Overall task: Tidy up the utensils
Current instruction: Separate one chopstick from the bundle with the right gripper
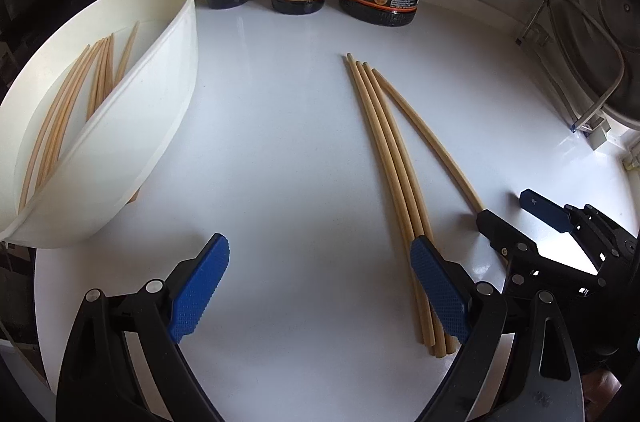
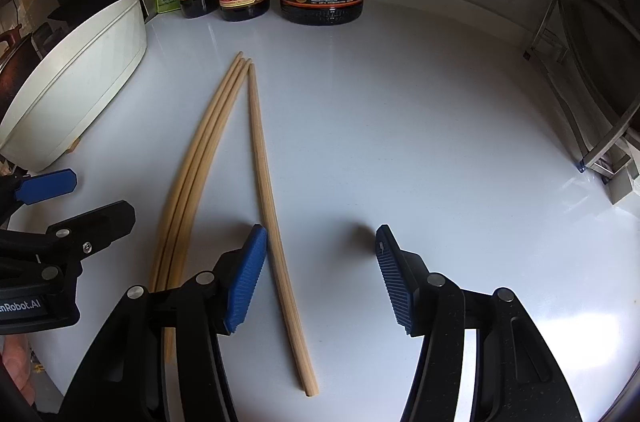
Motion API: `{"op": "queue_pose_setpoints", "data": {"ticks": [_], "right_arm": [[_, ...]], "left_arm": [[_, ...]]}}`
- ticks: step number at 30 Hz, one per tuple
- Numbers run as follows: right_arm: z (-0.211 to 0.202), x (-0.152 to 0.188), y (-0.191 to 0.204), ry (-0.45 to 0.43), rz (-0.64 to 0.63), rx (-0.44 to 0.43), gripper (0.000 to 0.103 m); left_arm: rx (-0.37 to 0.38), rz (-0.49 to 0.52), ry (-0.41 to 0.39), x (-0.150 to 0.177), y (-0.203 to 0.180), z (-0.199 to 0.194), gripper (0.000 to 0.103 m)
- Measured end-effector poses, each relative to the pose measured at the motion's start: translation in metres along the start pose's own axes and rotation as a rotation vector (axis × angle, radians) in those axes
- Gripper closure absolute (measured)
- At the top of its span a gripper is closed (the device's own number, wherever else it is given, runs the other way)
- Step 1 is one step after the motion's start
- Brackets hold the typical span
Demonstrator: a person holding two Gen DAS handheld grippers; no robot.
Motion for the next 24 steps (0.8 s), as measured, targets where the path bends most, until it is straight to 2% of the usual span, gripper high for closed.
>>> {"op": "queue_pose_setpoints", "data": {"ticks": [11, 24], "right_arm": [[-0.007, 0.000, -0.014, -0.019, 0.011, -0.017, 0.049], [-0.007, -0.003, -0.012, -0.026, 0.004, -0.026, 0.049]], "left_arm": [[-0.008, -0.003, 0.034, -0.001, -0.010, 0.017, 0.013], [-0.079, -0.003, 0.016, -0.002, -0.003, 0.022, 0.012]]}}
Point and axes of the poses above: each gripper's, at about its wrist camera, not at the fingertips, and z roughly the way its jaws point, y to its left, x to its underside, the point moved 9 cm from there along z, roughly the way its jaws point, and after that the axes turned 14 degrees about y, right-handed, at the moved point
